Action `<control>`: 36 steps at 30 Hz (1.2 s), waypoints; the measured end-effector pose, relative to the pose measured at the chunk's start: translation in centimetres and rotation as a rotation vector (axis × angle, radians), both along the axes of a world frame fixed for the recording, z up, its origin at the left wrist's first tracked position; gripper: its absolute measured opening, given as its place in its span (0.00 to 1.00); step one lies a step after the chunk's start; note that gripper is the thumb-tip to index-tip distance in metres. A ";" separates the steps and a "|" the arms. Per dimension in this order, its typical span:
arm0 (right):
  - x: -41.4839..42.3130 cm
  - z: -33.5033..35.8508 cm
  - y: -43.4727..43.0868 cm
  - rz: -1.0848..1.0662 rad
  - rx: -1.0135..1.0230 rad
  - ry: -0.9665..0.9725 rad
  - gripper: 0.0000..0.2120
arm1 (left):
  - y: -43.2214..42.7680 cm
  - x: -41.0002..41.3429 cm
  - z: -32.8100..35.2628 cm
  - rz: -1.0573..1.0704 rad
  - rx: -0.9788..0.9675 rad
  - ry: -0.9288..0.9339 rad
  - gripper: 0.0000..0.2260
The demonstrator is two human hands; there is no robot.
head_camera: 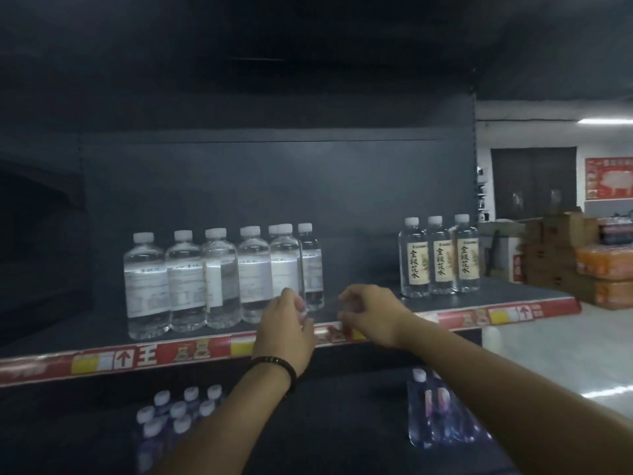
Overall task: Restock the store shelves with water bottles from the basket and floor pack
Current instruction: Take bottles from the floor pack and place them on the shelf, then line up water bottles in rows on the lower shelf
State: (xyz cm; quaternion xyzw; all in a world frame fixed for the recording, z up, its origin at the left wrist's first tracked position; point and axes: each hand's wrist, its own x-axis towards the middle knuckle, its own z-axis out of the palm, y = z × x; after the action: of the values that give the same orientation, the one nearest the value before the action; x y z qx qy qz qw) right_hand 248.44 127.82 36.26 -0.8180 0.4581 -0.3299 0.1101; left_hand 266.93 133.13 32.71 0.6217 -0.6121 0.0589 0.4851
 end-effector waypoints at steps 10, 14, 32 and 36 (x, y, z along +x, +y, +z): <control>-16.7 -10.0 16.6 -0.181 0.031 0.062 0.05 | 11.5 -13.3 -11.4 -0.447 0.461 -0.158 0.05; -25.9 -20.3 22.7 -0.401 0.142 0.016 0.04 | 14.4 -19.7 -20.7 -0.615 0.607 -0.134 0.06; -41.3 -68.2 33.6 -1.187 0.947 -0.325 0.30 | 13.6 -42.4 -61.7 -0.844 1.351 -0.081 0.21; -40.3 -72.0 31.7 -1.267 0.861 -0.460 0.30 | 12.5 -46.6 -65.5 -0.807 1.331 0.097 0.21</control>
State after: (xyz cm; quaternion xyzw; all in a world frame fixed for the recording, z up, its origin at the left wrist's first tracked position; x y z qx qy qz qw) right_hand 208.10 159.49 -35.73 -0.1992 0.8888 -0.2840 0.2996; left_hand 220.33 145.68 -32.81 0.5129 -0.6757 -0.5291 0.0202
